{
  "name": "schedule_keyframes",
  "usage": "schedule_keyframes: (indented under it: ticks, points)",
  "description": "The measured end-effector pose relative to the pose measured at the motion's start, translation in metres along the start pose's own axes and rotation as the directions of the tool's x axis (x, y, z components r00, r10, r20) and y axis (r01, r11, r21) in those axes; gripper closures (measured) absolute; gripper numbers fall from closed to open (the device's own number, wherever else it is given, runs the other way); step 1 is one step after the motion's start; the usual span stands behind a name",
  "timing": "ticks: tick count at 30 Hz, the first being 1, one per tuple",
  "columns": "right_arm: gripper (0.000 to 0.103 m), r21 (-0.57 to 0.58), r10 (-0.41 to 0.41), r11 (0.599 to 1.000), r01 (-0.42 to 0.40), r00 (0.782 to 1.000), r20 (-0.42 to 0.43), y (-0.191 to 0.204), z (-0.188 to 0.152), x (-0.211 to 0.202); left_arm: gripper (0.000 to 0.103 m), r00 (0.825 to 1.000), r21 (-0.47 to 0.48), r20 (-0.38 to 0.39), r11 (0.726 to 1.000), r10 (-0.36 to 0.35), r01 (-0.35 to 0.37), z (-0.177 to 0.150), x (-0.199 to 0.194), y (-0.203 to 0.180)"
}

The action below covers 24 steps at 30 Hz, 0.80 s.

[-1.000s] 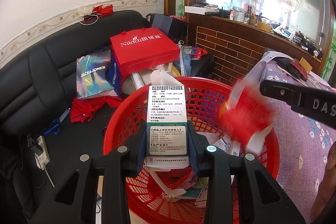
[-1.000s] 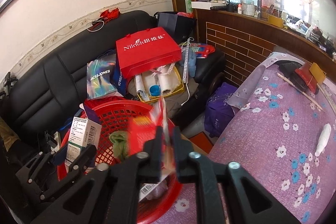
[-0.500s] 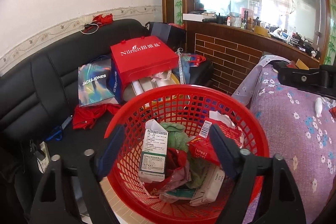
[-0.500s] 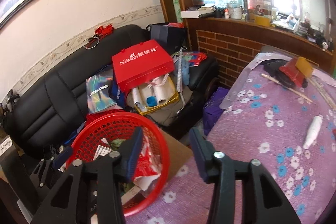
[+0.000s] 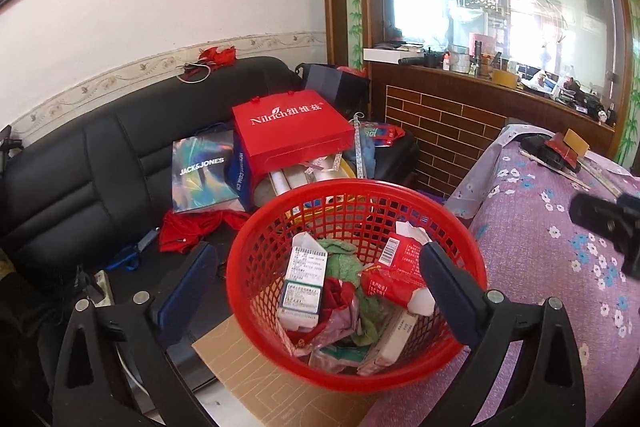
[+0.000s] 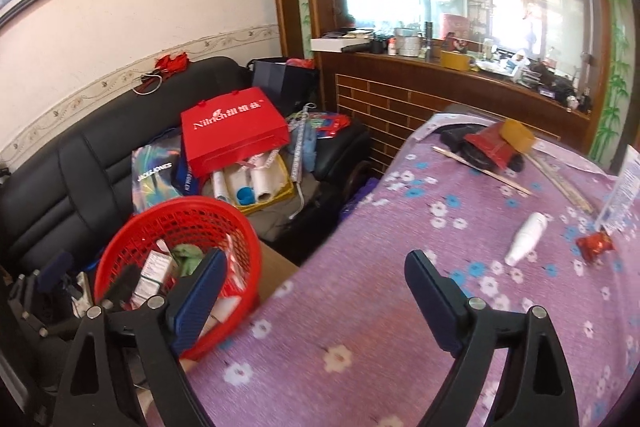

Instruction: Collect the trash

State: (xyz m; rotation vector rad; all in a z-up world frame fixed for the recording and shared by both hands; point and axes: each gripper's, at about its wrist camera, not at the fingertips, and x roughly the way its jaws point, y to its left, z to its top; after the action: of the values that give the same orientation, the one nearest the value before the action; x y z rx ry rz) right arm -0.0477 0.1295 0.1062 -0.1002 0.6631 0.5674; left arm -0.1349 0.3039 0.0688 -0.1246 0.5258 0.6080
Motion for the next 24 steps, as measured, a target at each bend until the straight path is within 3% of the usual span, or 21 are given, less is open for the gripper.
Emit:
schedule_keyframes:
  ticks: [14,19,24]
  points:
    - [0.002,-0.069,-0.141,0.987,0.144,0.988,0.056,-0.012,-0.052,-0.052,0.0,0.996,0.047,0.059,0.997,0.064,-0.067,-0.029,-0.057,-0.012]
    - [0.001,-0.07,-0.202,0.976,0.206,0.977,0.071,-0.023,-0.078,-0.074,0.0,0.997,0.109,0.051,0.992,0.052,-0.057,-0.047,-0.076,-0.022]
    - [0.001,-0.042,-0.218,0.974,0.221,0.973,0.074,-0.035,-0.1,-0.096,0.0,0.995,0.106,0.08,0.992,0.054,-0.063,-0.06,-0.097,-0.03]
